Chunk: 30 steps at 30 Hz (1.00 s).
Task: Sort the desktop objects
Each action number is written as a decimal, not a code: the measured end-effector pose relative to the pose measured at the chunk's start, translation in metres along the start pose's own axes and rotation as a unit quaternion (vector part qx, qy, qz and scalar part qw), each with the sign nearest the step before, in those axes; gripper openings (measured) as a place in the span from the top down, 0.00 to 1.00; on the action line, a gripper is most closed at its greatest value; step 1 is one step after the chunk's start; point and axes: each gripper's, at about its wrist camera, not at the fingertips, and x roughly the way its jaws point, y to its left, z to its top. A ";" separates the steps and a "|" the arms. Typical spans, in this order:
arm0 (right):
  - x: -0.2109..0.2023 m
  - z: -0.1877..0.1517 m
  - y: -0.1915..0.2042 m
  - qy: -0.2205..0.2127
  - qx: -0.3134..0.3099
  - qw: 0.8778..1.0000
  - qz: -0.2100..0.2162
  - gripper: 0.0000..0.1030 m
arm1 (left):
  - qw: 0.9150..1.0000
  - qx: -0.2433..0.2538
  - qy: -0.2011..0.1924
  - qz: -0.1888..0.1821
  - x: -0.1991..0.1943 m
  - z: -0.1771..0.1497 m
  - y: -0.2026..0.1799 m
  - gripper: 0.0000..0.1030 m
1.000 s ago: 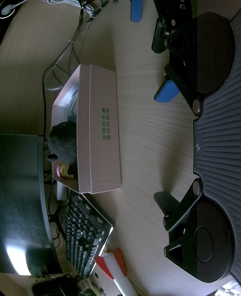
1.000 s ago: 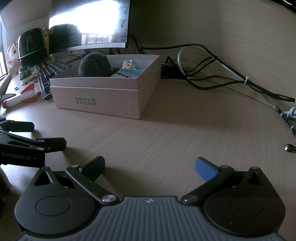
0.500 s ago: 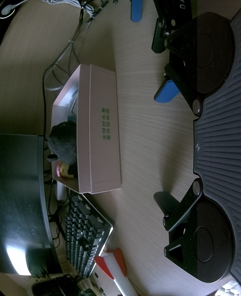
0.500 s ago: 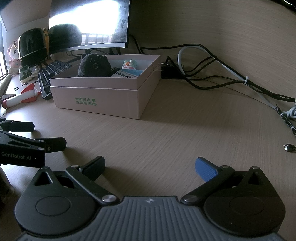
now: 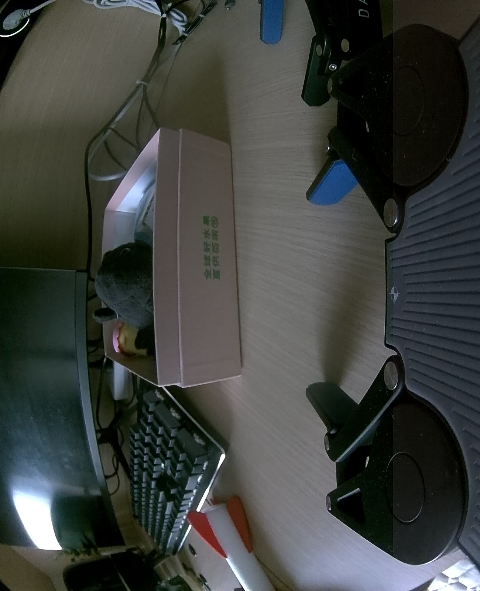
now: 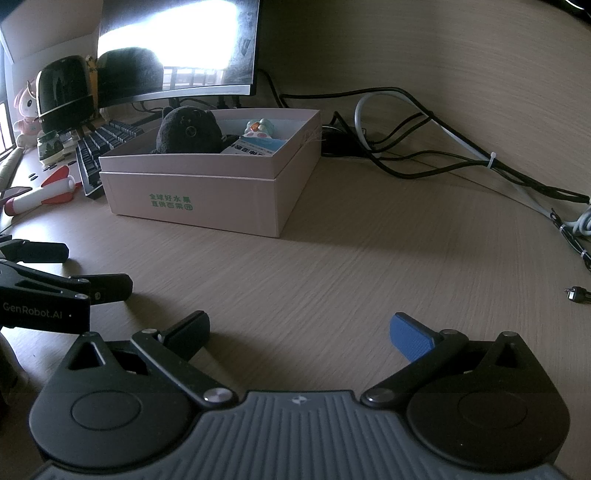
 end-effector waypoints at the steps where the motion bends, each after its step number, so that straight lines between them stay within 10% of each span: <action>1: 0.000 0.000 0.000 0.000 0.000 1.000 0.000 0.00 | 1.000 0.000 0.000 0.000 0.000 0.000 0.000 0.00; 30: -0.023 -0.019 -0.004 0.000 -0.011 1.000 0.015 0.00 | 1.000 -0.003 -0.003 0.002 -0.023 -0.020 -0.003 0.00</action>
